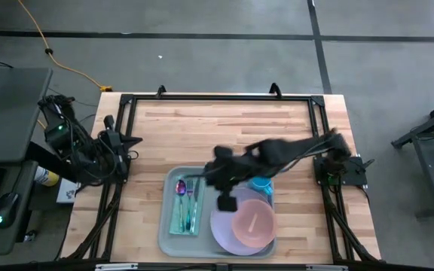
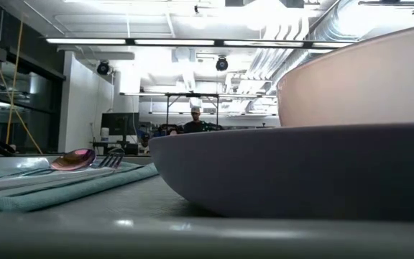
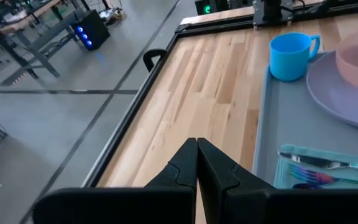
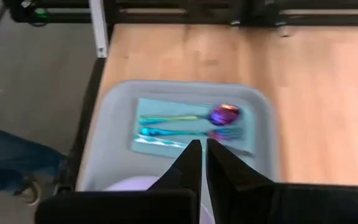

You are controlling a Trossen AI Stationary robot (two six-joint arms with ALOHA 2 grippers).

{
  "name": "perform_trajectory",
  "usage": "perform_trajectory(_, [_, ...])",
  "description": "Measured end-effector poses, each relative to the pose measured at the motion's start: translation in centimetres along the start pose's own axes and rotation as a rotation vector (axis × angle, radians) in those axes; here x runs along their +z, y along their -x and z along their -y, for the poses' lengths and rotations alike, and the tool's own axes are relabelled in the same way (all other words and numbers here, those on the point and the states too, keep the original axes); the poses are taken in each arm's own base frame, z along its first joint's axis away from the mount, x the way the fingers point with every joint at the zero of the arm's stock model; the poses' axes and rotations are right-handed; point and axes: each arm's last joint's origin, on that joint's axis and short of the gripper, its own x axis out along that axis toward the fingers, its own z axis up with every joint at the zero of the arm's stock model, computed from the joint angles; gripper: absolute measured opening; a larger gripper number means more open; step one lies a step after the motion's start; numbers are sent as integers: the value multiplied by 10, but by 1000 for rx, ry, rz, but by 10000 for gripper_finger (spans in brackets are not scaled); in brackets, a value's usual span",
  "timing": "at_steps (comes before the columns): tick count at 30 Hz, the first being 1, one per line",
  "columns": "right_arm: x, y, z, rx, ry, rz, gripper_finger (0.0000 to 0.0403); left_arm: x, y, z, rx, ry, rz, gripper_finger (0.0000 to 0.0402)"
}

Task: Set up tray
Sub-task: Return to Home Position

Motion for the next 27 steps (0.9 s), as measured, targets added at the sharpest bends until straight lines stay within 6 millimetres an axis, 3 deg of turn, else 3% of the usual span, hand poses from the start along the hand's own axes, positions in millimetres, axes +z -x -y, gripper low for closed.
perform_trajectory(7, [-13, 109, 18, -132, -39, 107, 0, -36, -10, -7, -18, 97, 47, 42])
perform_trajectory(10, [-40, 153, 24, -171, -113, 234, 0, -49, -16, 0, -39, 119, 91, 42])
perform_trajectory(13, [-74, 182, 27, -173, -185, 401, 0, -58, -24, 11, -54, 152, 159, 41])
perform_trajectory(16, [-107, 195, 31, -183, -243, 537, 0, -63, -32, 27, -78, 163, 231, 31])
perform_trajectory(21, [-149, 193, 40, -212, -306, 667, 0, -72, -43, 51, -90, 166, 333, 12])
perform_trajectory(27, [-177, 186, 48, -210, -333, 728, 0, -84, -59, 49, 39, 190, 341, 33])
